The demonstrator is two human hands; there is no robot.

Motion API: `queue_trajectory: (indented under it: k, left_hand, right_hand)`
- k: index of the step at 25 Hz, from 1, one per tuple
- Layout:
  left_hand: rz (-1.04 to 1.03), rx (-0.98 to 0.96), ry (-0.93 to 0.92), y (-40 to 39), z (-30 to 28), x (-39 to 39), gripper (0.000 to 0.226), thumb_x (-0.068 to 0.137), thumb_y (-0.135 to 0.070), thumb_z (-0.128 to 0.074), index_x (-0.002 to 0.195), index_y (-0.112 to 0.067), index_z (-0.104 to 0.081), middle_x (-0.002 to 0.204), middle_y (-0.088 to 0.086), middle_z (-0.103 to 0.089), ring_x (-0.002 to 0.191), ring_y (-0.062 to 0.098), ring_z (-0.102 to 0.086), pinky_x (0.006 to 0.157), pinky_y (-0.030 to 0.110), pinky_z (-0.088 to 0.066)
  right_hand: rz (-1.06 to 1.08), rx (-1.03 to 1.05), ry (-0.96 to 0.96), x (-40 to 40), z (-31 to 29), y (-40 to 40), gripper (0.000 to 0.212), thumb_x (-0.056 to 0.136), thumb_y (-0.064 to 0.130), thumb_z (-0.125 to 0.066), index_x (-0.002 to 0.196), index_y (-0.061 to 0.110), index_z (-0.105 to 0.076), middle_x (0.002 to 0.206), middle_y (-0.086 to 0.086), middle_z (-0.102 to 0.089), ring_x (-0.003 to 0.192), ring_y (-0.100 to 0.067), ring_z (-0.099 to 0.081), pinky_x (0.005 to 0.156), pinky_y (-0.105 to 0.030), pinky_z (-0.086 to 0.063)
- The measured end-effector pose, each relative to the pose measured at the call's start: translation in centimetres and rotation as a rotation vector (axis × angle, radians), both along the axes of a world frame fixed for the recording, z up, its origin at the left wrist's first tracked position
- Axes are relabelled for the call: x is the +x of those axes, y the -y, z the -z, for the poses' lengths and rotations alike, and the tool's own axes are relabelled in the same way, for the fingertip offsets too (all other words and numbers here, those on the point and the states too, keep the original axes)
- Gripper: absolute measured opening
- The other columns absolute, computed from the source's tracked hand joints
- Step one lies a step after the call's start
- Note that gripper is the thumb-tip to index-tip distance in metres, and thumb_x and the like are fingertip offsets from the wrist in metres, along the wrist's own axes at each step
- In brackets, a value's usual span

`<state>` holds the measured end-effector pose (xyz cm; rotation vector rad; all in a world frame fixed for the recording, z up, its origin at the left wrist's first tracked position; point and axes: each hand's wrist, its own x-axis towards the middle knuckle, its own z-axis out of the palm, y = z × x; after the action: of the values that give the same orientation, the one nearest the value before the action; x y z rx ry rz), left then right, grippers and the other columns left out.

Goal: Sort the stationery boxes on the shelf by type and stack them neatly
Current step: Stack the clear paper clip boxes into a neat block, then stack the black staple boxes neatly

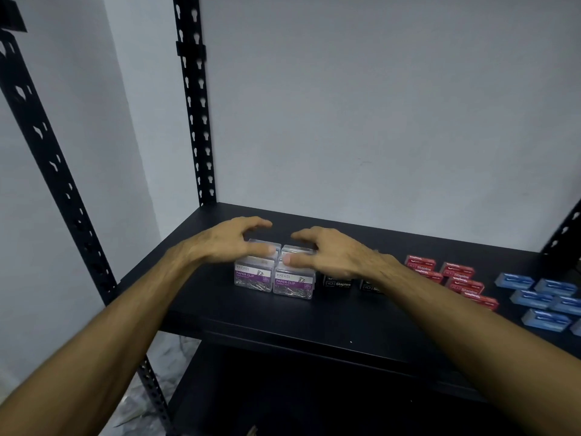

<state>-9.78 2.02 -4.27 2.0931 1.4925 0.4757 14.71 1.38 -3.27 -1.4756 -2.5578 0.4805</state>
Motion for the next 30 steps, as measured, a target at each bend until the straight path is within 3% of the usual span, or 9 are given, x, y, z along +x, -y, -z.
queue_trajectory:
  k: [2, 4, 10, 19, 21, 24, 26, 28, 30]
  left_hand:
    - [0.088, -0.114, -0.138, 0.3, -0.6, -0.5, 0.104, 0.067, -0.057, -0.082, 0.152, -0.037, -0.026, 0.154, -0.011, -0.033, 0.138, 0.012, -0.036, 0.115, 0.038, -0.033]
    - [0.111, -0.152, -0.278, 0.5, -0.8, -0.3, 0.118, 0.061, -0.049, -0.089, 0.154, -0.036, -0.017, 0.152, -0.009, -0.033, 0.137, 0.015, -0.036, 0.114, 0.037, -0.033]
    - [0.083, -0.064, -0.38, 0.6, -0.5, 0.7, 0.103, 0.071, -0.032, -0.086, 0.153, -0.03, -0.023, 0.136, -0.001, -0.042, 0.122, 0.019, -0.045, 0.104, 0.039, -0.042]
    - [0.065, -0.071, -0.38, 0.1, -0.8, 0.5, 0.101, 0.07, -0.03, -0.086, 0.151, -0.031, -0.026, 0.135, -0.001, -0.043, 0.12, 0.019, -0.045, 0.102, 0.038, -0.042]
    - [0.067, -0.075, -0.384, 0.0, -0.6, 0.4, 0.105, 0.069, -0.032, -0.087, 0.152, -0.032, -0.023, 0.141, -0.001, -0.04, 0.125, 0.02, -0.044, 0.105, 0.039, -0.041]
    - [0.088, -0.072, -0.315, 0.1, -0.8, 0.0, 0.118, 0.065, -0.042, -0.088, 0.155, -0.033, -0.013, 0.157, -0.003, -0.026, 0.139, 0.018, -0.033, 0.114, 0.037, -0.033]
    - [0.055, 0.031, -0.174, 0.5, -1.6, -0.1, 0.118, 0.062, -0.063, -0.082, 0.155, -0.038, -0.013, 0.16, -0.008, -0.024, 0.138, 0.013, -0.034, 0.11, 0.031, -0.032]
    - [-0.047, 0.19, 0.02, 1.2, -2.5, 0.7, 0.102, 0.063, -0.078, -0.069, 0.149, -0.046, -0.024, 0.15, -0.012, -0.037, 0.123, 0.01, -0.048, 0.1, 0.031, -0.042]
    - [-0.093, 0.33, 0.182, 1.5, -3.2, 2.0, 0.071, 0.075, -0.071, -0.064, 0.138, -0.045, -0.045, 0.131, -0.014, -0.053, 0.102, 0.005, -0.059, 0.087, 0.032, -0.051]
  right_hand:
    - [-0.048, -0.003, 0.099, -0.2, 0.1, 0.2, 0.106, 0.069, 0.079, -0.062, 0.152, 0.022, -0.03, 0.155, -0.001, -0.037, 0.137, -0.02, -0.041, 0.11, -0.042, -0.037]
    - [-0.077, 0.045, 0.195, -0.5, 0.5, 0.3, 0.112, 0.064, 0.073, -0.072, 0.152, 0.019, -0.027, 0.15, -0.002, -0.041, 0.133, -0.021, -0.043, 0.106, -0.043, -0.041]
    - [-0.091, 0.138, 0.223, -0.9, 1.3, 0.1, 0.095, 0.066, 0.059, -0.079, 0.143, 0.019, -0.04, 0.128, -0.001, -0.053, 0.117, -0.02, -0.051, 0.095, -0.043, -0.048]
    - [-0.104, 0.128, 0.178, -1.5, 1.4, -0.8, 0.085, 0.065, 0.057, -0.081, 0.134, 0.021, -0.048, 0.117, 0.0, -0.054, 0.107, -0.019, -0.053, 0.089, -0.041, -0.05]
    - [-0.101, 0.133, 0.19, -1.4, 1.4, -0.8, 0.088, 0.066, 0.059, -0.08, 0.138, 0.021, -0.045, 0.124, 0.0, -0.053, 0.113, -0.02, -0.051, 0.092, -0.043, -0.049]
    - [-0.092, 0.177, 0.22, -0.9, 1.2, -0.4, 0.099, 0.071, 0.067, -0.071, 0.15, 0.021, -0.031, 0.147, -0.001, -0.04, 0.13, -0.021, -0.04, 0.102, -0.045, -0.043]
    - [-0.072, 0.213, 0.173, -0.2, 0.5, 0.0, 0.094, 0.076, 0.07, -0.063, 0.151, 0.022, -0.032, 0.151, -0.001, -0.037, 0.133, -0.02, -0.037, 0.104, -0.046, -0.041]
    - [-0.032, 0.239, 0.097, 1.1, -0.6, 0.3, 0.082, 0.081, 0.07, -0.056, 0.147, 0.024, -0.04, 0.148, -0.001, -0.04, 0.132, -0.018, -0.039, 0.102, -0.046, -0.042]
    - [0.021, 0.276, 0.038, 2.8, -1.7, 0.4, 0.065, 0.087, 0.065, -0.051, 0.138, 0.024, -0.051, 0.139, -0.001, -0.049, 0.126, -0.017, -0.044, 0.098, -0.045, -0.044]
